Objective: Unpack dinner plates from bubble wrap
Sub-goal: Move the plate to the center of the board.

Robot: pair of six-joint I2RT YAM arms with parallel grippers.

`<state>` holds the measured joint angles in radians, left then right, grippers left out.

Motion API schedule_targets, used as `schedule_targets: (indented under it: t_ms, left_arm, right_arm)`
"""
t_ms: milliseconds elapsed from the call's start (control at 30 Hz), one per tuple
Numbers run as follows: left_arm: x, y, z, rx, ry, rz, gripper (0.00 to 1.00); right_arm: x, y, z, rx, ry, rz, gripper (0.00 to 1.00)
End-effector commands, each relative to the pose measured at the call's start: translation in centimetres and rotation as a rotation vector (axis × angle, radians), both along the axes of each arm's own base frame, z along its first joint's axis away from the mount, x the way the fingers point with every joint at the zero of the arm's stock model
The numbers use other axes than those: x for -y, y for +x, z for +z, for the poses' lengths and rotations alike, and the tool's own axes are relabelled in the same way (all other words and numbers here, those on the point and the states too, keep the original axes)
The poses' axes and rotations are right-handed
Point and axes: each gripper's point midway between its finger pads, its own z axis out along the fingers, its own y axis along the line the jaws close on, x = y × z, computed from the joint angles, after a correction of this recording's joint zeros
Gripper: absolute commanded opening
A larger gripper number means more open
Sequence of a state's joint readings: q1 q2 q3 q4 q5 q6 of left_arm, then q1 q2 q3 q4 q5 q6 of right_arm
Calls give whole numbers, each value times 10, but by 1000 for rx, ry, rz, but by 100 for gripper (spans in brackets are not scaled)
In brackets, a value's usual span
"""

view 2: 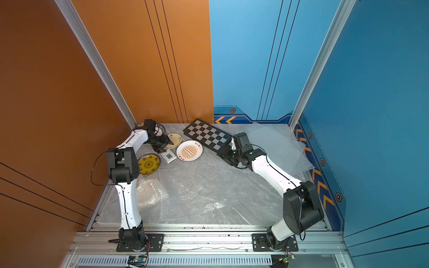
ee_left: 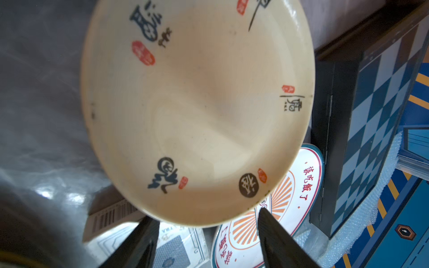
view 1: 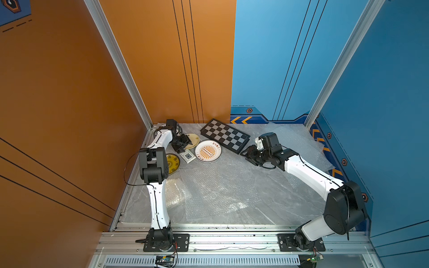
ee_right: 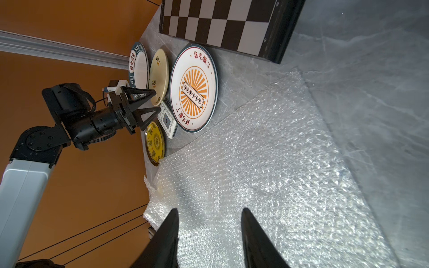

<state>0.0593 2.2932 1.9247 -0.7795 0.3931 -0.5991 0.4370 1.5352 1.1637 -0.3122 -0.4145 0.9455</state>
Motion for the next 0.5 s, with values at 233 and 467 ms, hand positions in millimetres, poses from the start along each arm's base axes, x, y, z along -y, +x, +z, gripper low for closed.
schedule_targets:
  t_ms: [233,467]
  left_arm:
    - [6,-5,2,-13,-12,-21,69]
    - [15,22,-1,24,-34,-31,69]
  right_arm:
    - [27,-44,1,-88,-152,82,57]
    - [57,-105,-54,-317,-292,192,73]
